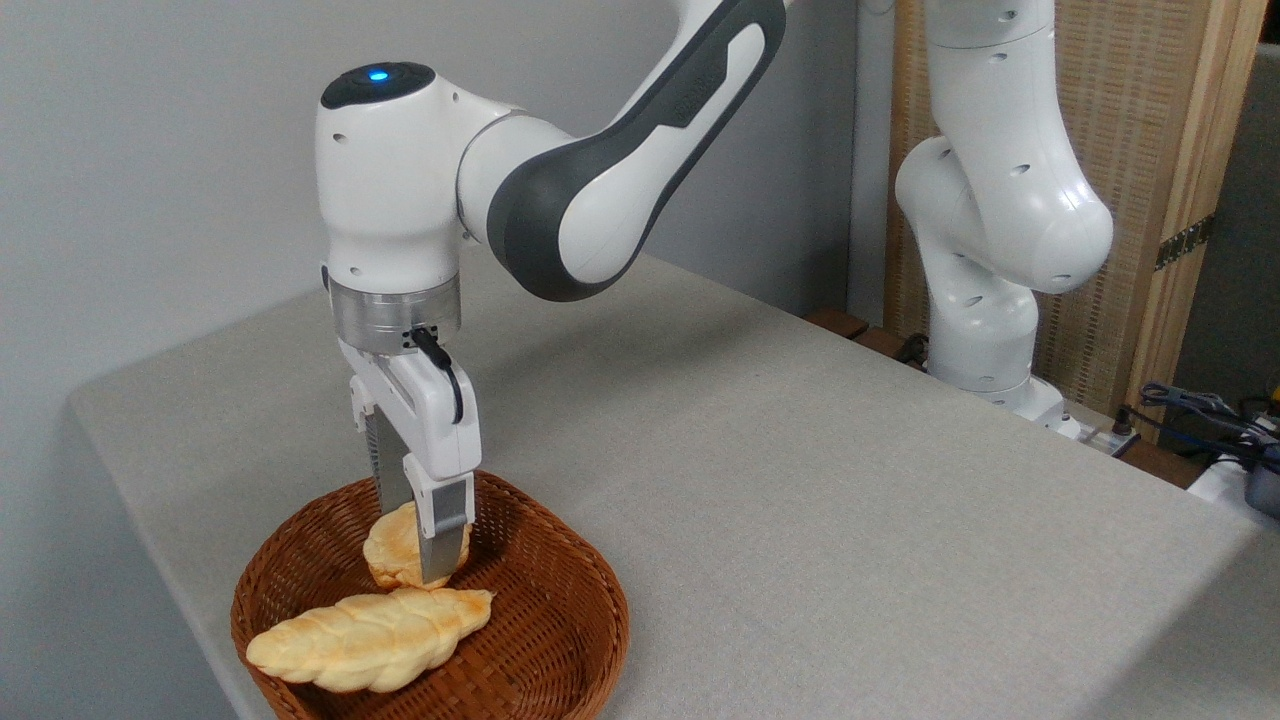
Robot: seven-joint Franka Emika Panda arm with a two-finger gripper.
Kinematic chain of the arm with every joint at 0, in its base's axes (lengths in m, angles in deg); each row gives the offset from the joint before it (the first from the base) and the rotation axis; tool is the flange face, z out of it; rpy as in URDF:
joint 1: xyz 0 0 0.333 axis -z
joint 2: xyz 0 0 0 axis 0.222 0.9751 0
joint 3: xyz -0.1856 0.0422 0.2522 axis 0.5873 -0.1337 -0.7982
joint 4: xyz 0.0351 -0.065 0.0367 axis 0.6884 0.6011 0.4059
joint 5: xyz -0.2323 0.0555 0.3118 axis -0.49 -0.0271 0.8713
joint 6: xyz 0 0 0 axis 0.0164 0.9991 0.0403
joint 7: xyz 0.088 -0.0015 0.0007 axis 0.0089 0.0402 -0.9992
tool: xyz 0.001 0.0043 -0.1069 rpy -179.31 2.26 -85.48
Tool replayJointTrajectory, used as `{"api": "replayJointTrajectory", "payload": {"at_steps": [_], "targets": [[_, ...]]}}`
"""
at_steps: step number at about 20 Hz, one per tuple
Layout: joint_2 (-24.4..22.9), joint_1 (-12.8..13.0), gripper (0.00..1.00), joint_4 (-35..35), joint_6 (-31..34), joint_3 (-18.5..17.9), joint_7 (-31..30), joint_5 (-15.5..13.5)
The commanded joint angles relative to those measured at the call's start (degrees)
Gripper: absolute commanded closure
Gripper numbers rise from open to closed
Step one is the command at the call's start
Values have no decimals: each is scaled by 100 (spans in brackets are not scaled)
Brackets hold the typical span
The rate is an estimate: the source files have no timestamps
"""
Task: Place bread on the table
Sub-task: 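Lower the open gripper onto the small round bun in the basket, then close the gripper on the small round bun, then lift the held bun up out of the basket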
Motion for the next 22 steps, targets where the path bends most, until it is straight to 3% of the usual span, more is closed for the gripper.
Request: {"api": "replayJointTrajectory", "payload": {"at_steps": [1, 7, 12, 16, 20, 22], "targets": [[20, 1, 70, -31, -45, -35, 94, -20], [-67, 1, 69, -40, -10, -44, 94, -29], [-690, -7, 63, -58, 296, -70, 6, -81], [-1315, -7, 63, -58, 1419, -299, 41, -82], [-1535, -16, 58, -31, 2510, -307, -125, -81], [-1536, -16, 41, -22, 2985, -307, -188, -81]]}}
